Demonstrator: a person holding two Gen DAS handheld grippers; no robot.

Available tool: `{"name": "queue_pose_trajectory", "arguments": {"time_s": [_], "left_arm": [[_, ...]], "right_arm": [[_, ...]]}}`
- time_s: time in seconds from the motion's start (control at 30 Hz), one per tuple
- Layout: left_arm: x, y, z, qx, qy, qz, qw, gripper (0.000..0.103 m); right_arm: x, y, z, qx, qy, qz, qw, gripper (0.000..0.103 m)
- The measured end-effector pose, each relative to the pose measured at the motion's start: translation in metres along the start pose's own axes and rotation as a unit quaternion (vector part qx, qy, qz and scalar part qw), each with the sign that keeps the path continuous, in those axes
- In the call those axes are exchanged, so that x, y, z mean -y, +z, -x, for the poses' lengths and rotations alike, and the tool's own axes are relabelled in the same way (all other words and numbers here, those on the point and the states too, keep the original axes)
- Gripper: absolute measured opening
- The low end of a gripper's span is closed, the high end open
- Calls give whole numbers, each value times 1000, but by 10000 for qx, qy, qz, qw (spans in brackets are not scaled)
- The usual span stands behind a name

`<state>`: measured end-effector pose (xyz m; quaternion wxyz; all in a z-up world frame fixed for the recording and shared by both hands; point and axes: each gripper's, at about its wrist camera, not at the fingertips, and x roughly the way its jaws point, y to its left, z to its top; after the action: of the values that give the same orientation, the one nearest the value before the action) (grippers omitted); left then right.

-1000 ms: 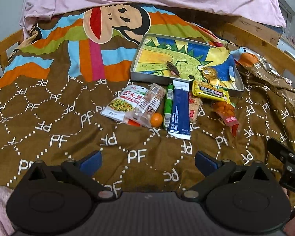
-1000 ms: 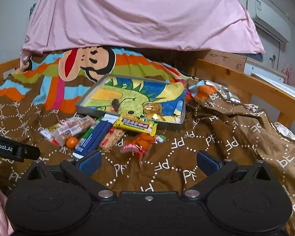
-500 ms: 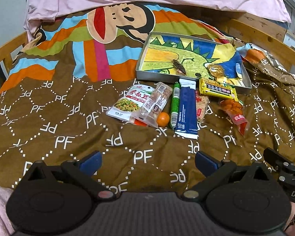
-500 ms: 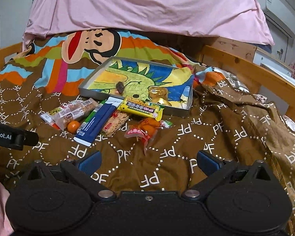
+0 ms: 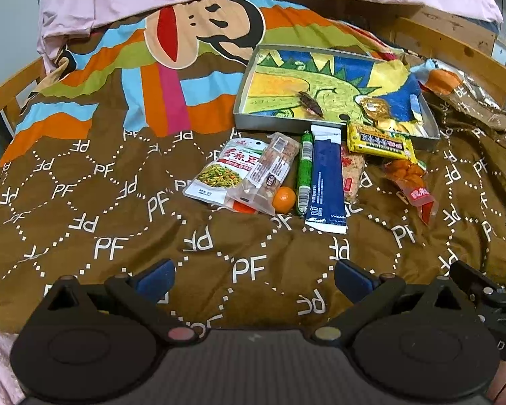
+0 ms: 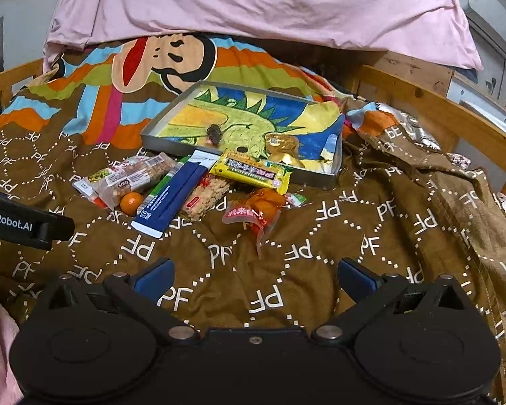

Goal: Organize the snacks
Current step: 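Withdraw both tools from the tray back over the snacks, then grasp the orange red-label packet with the right tool while the left tool grasps the blue-white tube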

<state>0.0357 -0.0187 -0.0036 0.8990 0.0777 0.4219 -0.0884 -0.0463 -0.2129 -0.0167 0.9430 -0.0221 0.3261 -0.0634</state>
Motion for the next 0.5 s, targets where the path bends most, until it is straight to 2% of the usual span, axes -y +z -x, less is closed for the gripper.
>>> {"name": "queue_pose_trajectory", "arguments": {"time_s": [0.17, 0.5], "left_arm": [[4, 5, -9, -147, -23, -67, 9999, 102], [15, 34, -29, -189, -14, -379, 9991, 103]], "right_arm": [[2, 2, -8, -153, 62, -85, 9998, 102], [13, 18, -23, -94, 16, -132, 9999, 102]]}}
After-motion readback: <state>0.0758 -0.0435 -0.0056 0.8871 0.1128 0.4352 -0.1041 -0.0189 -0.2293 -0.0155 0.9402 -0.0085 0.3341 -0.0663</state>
